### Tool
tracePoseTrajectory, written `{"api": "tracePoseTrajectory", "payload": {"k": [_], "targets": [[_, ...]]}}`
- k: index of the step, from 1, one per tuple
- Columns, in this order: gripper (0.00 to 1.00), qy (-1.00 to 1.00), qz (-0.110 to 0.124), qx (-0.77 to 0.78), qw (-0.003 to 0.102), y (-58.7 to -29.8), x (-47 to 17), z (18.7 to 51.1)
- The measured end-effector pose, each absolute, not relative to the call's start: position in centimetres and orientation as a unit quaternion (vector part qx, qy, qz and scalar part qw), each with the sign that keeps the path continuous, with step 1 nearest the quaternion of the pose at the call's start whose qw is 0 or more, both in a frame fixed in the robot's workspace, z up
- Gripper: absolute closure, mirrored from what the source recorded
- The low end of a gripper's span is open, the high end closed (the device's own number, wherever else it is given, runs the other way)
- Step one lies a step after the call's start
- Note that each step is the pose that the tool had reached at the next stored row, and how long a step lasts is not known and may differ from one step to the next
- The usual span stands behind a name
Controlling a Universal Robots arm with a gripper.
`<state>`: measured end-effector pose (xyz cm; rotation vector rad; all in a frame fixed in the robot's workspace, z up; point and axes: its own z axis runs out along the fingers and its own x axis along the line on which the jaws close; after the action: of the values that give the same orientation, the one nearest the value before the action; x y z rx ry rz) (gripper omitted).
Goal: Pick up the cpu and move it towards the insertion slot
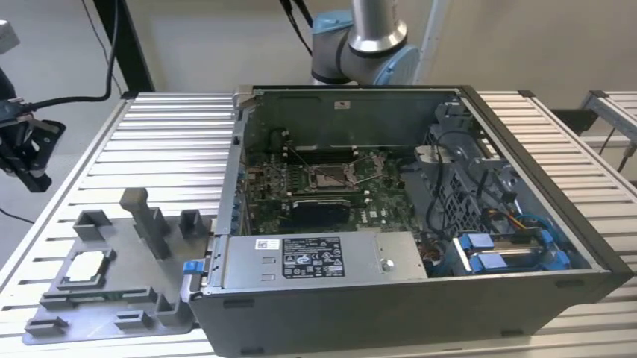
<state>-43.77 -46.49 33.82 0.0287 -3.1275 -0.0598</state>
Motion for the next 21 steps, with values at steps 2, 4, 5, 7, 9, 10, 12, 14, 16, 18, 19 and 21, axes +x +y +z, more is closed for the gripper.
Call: {"api": "tracePoseTrajectory", "payload": {"k": [2,4,5,7,9,10,12,14,16,18,19,21], "targets": [[1.0,-1.0,-0.019,0.009,0.007,-46.49,-43.77,33.81],[0.0,-1.0,-0.019,0.009,0.007,-46.49,-43.77,33.81],[0.0,-1.0,-0.019,0.009,0.007,-46.49,-43.77,33.81],[0.0,-1.0,-0.019,0.009,0.007,-46.49,-43.77,33.81],[0.0,-1.0,-0.019,0.009,0.007,-46.49,-43.77,33.8],[0.0,-1.0,-0.019,0.009,0.007,-46.49,-43.77,33.8],[0.0,-1.0,-0.019,0.009,0.007,-46.49,-43.77,33.8],[0.0,-1.0,-0.019,0.009,0.007,-46.49,-43.77,33.8],[0.0,-1.0,-0.019,0.009,0.007,-46.49,-43.77,33.79],[0.0,-1.0,-0.019,0.009,0.007,-46.49,-43.77,33.79],[0.0,-1.0,-0.019,0.009,0.007,-46.49,-43.77,33.79],[0.0,-1.0,-0.019,0.009,0.007,-46.49,-43.77,33.75]]}}
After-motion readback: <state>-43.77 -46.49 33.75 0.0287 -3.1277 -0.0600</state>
